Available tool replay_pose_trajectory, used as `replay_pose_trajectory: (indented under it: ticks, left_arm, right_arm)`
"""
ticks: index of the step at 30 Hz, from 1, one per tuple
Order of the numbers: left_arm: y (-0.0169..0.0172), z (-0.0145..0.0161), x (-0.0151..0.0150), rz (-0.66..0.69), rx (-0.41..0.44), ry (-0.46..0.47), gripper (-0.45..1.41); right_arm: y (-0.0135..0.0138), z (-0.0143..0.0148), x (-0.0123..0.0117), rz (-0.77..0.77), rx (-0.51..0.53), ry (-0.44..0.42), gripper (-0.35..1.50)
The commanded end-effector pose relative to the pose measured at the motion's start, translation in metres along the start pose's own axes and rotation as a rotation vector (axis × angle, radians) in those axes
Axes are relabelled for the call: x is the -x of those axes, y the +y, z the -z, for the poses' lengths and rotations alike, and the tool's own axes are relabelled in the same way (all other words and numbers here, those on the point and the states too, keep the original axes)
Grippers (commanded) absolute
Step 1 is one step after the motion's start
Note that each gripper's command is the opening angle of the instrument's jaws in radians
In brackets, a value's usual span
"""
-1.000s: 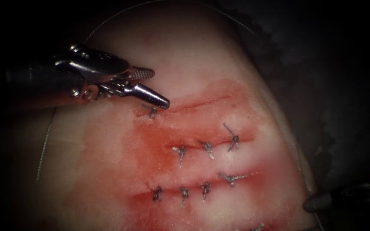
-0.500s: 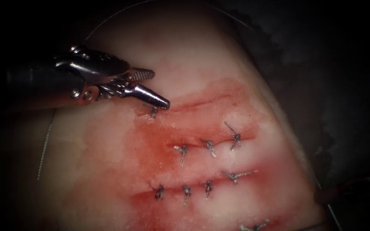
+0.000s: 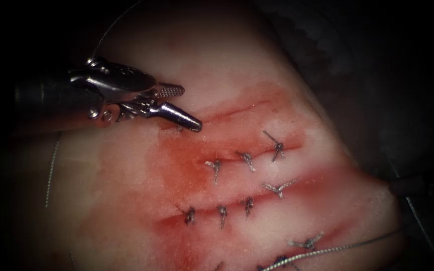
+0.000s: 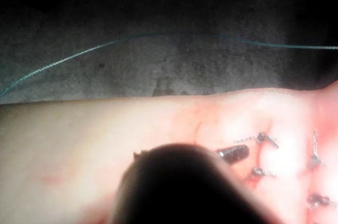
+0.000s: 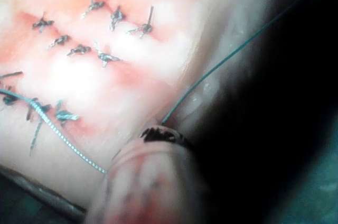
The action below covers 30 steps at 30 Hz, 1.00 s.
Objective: Wound Closure
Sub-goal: Pull the thread using the grippers until the needle is in view
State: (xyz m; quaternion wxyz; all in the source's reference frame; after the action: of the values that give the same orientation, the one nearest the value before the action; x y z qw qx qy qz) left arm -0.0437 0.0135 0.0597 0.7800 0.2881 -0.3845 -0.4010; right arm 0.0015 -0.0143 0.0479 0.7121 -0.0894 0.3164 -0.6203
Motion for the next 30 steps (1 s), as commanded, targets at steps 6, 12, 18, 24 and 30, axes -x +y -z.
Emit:
replay_pose_trajectory:
  ticks: [6,12,18,24,30]
  left_arm:
    - [0.0004,-0.0006,0.0007,-0.004,-0.001,-0.003,0.93]
    - [0.0004,-0.0006,0.0007,0.001,-0.002,-0.002,0.93]
    - [0.0004,-0.0005,0.0007,0.001,-0.002,-0.002,0.93]
    - [0.0004,-0.0005,0.0007,0.0,-0.003,-0.002,0.93]
    - [0.0004,-0.0005,0.0007,0.0,-0.003,-0.001,0.93]
  right_arm:
    - [-0.0002,-0.002,-0.0014,0.009,0.002,-0.004,0.41]
    - [-0.0004,-0.0026,-0.0022,0.071,0.004,-0.013,0.99]
    - [-0.0008,-0.0041,-0.0032,0.077,0.008,-0.012,1.15]
    - [-0.0017,-0.0067,-0.0046,0.088,0.028,0.049,0.96]
    - [-0.0025,-0.0079,-0.0042,0.053,0.028,0.049,0.83]
